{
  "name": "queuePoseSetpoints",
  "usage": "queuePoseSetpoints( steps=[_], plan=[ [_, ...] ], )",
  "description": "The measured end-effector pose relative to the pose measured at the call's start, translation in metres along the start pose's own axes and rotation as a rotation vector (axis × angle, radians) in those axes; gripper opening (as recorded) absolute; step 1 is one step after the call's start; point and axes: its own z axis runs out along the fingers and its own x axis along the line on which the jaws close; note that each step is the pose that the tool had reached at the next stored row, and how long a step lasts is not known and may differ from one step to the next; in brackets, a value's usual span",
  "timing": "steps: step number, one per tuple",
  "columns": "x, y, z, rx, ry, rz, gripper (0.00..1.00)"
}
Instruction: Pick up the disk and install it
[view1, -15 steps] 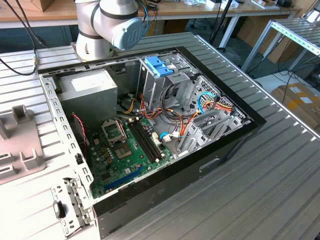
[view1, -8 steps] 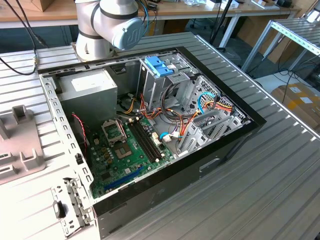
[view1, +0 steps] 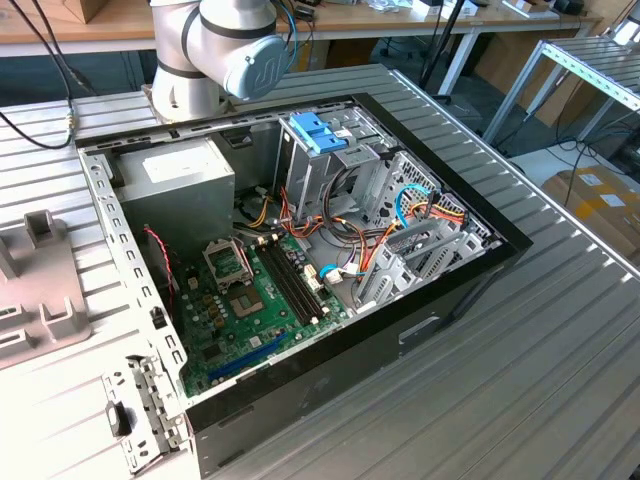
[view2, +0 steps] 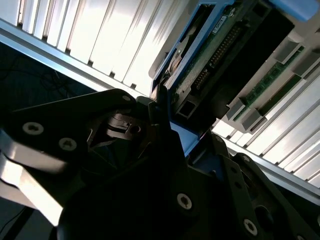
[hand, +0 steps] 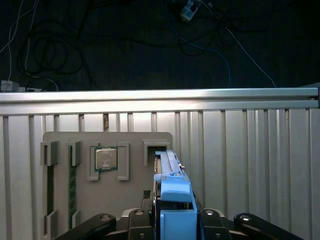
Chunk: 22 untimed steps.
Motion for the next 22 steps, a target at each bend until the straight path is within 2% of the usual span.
queuePoseSetpoints(
  steps=[13, 22],
  plan=[
    [-0.0007, 0.0002, -0.0119, -0.0002, -0.0049, 0.0, 0.37],
    [-0.0013, 0.0004, -0.0208, -0.0004, -0.011, 0.0, 0.37]
  ],
)
